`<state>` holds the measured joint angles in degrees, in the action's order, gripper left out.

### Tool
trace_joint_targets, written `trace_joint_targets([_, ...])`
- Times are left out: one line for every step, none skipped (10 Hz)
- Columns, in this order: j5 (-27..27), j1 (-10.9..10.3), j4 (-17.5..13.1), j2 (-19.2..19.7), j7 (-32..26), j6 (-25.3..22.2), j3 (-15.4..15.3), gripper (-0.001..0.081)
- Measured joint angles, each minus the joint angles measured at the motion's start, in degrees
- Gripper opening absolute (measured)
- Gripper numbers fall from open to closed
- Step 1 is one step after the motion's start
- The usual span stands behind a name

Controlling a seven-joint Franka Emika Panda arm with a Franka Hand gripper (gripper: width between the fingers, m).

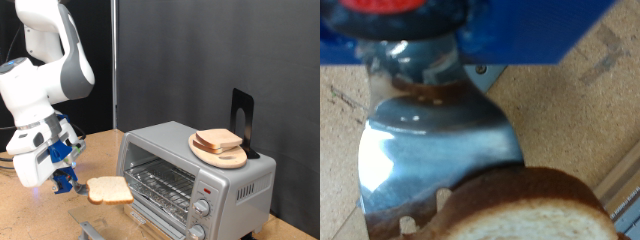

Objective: Make a piece of toast with the oven

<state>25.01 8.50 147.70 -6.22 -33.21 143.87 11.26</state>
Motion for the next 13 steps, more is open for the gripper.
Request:
trace_joint_targets([-2.1,-0.1,0.3,0.0,3.3,0.9,-1.2,0.0489])
trace_joint_targets([-2.5,-0.5,0.6,0.0,5.4,1.5,-2.4,0.0489])
trace_joint_targets([-1.7,-1.1,0.9,0.0,6.1,2.2,-3.5,0.0489])
trace_joint_targets([-0.5,-1.8,1.2,0.0,6.4,2.9,-4.5,0.0489])
trace_joint_targets([0.4,-2.5,1.4,0.0,6.5,3.3,-5.4,0.0489])
trace_joint_targets([0.7,-3.0,1.6,0.0,6.8,3.8,-6.4,0.0489])
trace_joint_targets([0.6,-3.5,2.1,0.0,8.0,5.0,-7.6,0.0489])
trace_joint_targets([-0.6,-3.8,2.7,0.0,10.2,6.1,-8.8,0.0489])
trace_joint_targets([-2.9,-3.9,3.1,0.0,13.4,6.7,-10.2,0.0489])
trace_joint_targets([-4.5,-4.1,3.4,0.0,16.1,7.4,-11.5,0.0489])
trace_joint_targets([-5.2,-4.3,3.6,0.0,17.9,7.9,-12.7,0.0489])
trace_joint_targets([-5.8,-4.6,3.7,0.0,19.6,8.0,-13.8,0.0489])
trace_joint_targets([-6.8,-4.6,3.8,0.0,21.1,8.0,-14.7,0.0489])
